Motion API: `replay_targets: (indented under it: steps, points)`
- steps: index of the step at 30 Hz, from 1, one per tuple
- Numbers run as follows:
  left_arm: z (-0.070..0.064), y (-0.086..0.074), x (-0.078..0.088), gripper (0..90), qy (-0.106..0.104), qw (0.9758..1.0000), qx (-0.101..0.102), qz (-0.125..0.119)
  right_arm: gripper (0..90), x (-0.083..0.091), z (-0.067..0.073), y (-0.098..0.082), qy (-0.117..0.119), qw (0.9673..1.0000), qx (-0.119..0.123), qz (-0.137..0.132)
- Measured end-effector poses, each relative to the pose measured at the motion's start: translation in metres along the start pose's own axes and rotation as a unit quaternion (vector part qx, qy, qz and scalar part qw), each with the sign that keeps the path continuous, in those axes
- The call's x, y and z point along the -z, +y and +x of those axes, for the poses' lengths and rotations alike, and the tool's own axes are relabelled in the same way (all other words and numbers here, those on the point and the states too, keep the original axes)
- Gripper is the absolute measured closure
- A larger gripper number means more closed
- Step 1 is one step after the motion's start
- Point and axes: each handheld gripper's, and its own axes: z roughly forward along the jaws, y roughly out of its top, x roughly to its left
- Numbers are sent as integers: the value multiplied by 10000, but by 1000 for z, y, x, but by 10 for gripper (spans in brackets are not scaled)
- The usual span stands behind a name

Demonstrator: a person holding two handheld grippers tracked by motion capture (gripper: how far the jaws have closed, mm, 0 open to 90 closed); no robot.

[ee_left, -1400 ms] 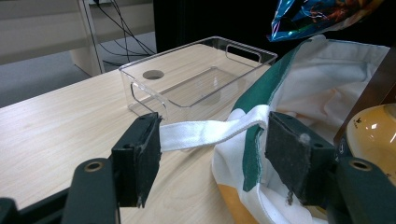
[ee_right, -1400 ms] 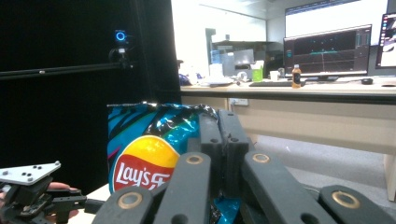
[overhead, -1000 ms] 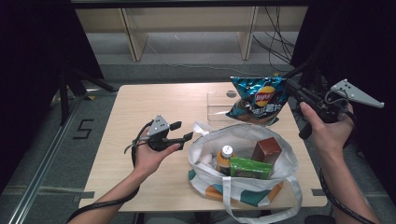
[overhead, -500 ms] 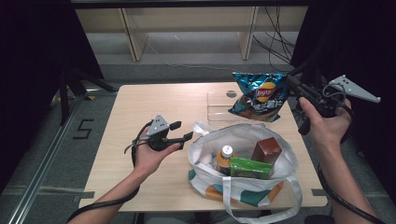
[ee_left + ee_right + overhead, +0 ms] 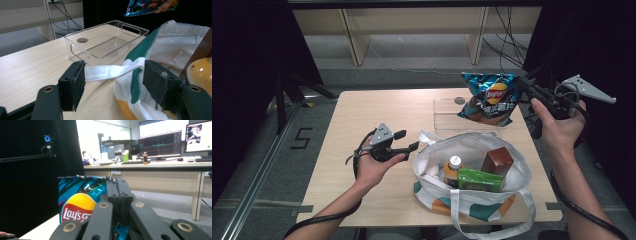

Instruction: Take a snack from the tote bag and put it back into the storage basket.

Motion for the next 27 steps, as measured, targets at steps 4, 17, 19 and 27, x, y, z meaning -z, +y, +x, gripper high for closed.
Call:
replay_targets:
  steps: [4,17,19,27]
  points:
    - [0,-1,0,333,11,10000,-1,33,900,-3,-2,1,-24,10000,9,-32]
    - [0,0,0,333,12,10000,25,-12,900,-15,-8,-1,-115,9999,-51,-33]
    - [0,0,0,333,14,10000,29,-16,900,-16,-9,-2,-153,9999,-30,4]
    - [0,0,0,333,14,10000,21,-22,900,-24,-15,-5,-195,9998,-60,0]
